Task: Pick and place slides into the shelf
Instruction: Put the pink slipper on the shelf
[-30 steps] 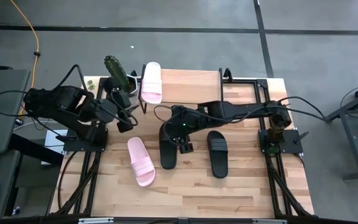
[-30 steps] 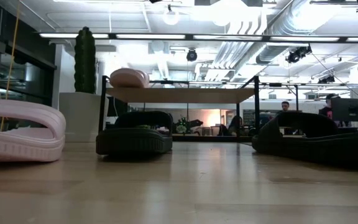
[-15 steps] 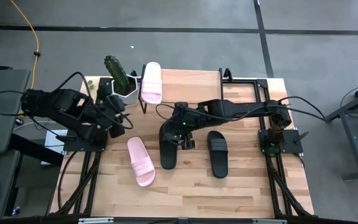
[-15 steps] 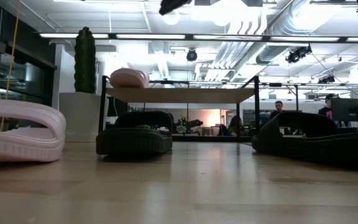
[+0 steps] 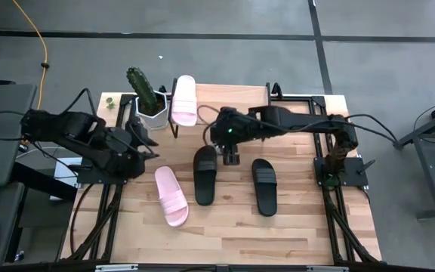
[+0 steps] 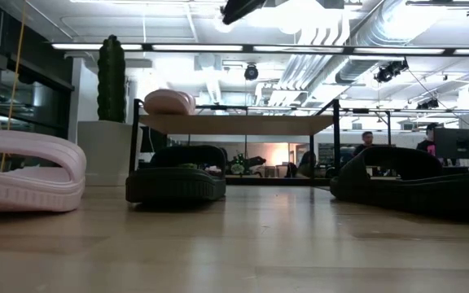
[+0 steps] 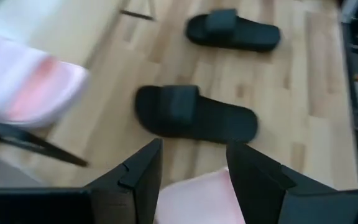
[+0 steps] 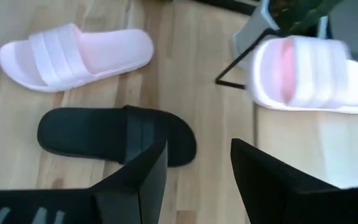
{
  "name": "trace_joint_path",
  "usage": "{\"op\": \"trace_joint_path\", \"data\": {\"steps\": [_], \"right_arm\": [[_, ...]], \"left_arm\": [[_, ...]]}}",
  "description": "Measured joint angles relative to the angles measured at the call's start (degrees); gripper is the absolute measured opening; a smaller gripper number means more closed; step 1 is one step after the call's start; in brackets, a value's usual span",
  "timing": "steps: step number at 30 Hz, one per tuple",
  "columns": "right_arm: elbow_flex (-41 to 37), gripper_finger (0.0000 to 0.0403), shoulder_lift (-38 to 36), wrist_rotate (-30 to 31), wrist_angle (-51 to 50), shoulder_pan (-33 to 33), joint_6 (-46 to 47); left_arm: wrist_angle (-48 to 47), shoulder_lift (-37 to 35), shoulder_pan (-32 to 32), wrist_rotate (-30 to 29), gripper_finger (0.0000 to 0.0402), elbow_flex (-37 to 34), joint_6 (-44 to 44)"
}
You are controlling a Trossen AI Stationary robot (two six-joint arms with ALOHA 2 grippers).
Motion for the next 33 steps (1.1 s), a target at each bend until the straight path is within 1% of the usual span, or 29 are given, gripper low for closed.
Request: {"op": "trace_joint_path", "data": {"steps": [3,9,14,19,26,33], "right_arm": [[0.0,0.0169,-2.0,0.0,0.0,-0.7,0.1],[0.0,0.0169,-5.9,-0.2,-0.1,-1.1,0.7],[0.0,0.0169,-7.9,-0.3,-0.3,-1.0,1.3],[0.0,0.0169,-8.3,-0.4,-1.2,-1.0,1.4],[0.0,0.0169,-8.3,-0.4,-1.1,-0.9,1.4],[0.0,0.0169,-8.3,-0.4,-1.5,-0.9,1.6]], "left_arm": [[1.5,0.1,0.0,2.7,0.0166,-3.9,-0.1],[3.1,-0.3,0.1,3.5,0.0166,-12.0,-3.3],[5.2,-2.0,0.0,4.4,0.0166,-17.1,-5.8],[9.3,-4.1,0.0,6.9,0.0166,-21.0,-7.0],[11.0,-5.0,0.1,7.3,0.0166,-25.2,-8.8],[19.2,-5.0,0.0,11.4,0.0166,-32.1,-10.0]]}}
